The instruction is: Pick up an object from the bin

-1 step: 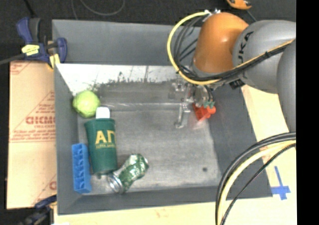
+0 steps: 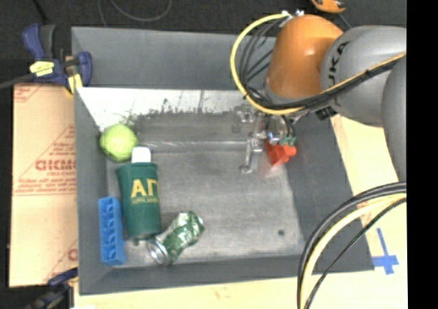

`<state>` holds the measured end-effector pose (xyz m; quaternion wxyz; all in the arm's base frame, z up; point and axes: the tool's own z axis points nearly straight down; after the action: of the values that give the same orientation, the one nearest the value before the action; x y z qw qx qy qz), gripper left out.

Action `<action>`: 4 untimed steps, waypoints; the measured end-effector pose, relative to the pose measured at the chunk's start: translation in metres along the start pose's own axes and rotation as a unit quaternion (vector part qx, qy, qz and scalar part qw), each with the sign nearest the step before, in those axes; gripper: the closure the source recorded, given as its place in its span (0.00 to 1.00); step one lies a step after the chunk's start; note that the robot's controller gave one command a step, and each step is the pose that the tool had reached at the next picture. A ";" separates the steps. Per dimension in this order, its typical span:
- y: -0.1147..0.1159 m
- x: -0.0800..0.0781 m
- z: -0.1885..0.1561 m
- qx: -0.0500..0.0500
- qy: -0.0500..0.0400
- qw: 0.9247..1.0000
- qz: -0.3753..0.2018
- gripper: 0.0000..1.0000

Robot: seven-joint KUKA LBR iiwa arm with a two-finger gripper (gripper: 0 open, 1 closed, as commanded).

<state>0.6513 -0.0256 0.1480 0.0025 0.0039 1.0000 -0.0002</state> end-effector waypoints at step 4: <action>-0.116 -0.006 0.072 0.001 -0.005 0.983 -0.183 0.00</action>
Offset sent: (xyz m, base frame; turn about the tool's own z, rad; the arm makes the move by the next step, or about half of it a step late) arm -0.0011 -0.0715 -0.0323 -0.2821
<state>0.6569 -0.1422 0.0757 0.0070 -0.1797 0.9837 -0.0020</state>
